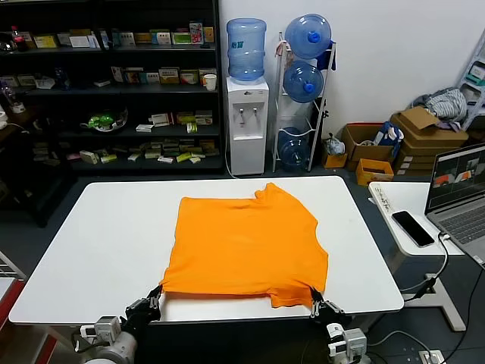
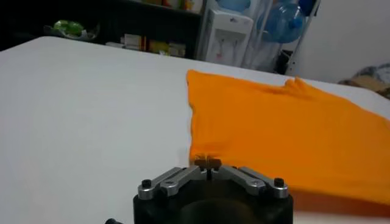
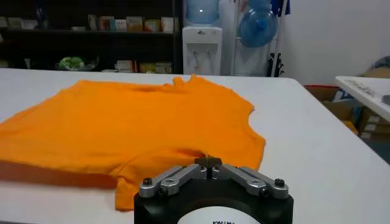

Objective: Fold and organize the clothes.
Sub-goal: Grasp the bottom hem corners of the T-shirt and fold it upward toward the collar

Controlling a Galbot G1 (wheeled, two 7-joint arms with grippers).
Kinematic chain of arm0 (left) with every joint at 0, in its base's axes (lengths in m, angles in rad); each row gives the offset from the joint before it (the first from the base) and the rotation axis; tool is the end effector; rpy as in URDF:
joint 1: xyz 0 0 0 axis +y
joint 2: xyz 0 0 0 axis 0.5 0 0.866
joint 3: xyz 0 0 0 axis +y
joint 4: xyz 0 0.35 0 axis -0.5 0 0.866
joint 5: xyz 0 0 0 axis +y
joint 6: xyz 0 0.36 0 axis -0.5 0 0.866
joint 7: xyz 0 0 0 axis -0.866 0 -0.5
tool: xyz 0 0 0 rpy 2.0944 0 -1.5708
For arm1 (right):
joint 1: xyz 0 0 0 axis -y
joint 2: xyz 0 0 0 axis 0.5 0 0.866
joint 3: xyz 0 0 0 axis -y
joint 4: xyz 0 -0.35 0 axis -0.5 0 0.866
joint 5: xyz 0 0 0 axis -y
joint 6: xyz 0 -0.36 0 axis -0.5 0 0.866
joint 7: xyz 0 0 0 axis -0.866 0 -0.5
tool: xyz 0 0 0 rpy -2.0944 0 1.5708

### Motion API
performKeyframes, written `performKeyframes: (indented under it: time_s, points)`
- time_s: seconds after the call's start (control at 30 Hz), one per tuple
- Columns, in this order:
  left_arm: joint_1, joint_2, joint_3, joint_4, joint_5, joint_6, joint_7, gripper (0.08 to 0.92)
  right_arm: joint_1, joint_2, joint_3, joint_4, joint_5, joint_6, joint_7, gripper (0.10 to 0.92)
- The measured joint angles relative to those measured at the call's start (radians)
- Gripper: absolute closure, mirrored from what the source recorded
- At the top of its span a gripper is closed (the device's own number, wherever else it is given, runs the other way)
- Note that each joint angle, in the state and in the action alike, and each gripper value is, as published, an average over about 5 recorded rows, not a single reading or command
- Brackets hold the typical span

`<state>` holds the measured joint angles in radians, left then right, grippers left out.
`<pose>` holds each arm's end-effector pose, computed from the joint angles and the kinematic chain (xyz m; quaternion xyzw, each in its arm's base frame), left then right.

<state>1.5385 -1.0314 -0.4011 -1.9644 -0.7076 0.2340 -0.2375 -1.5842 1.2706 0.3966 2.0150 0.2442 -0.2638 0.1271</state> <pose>0.1953 0.0740 -0.3344 -0.0351 -0.9658 0.0862 0.2422 0.1754 -0.0184 -0.3357 0.0574 -0.9782 0.0097 0.1996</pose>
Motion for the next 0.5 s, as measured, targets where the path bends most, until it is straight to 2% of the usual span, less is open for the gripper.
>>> performKeyframes:
  time_s: [0.23, 0.5]
  points:
    - [-0.098, 0.037, 0.038, 0.026, -0.047, -0.015, -0.002, 0.908, 0.136, -0.02, -0.024, -0.059, 0.055, -0.029, 0.035, 0.901]
    - [-0.298, 0.035, 0.131, 0.182, -0.061, -0.06, 0.029, 0.908, 0.347, -0.019, -0.085, -0.214, 0.104, -0.061, 0.055, 0.901]
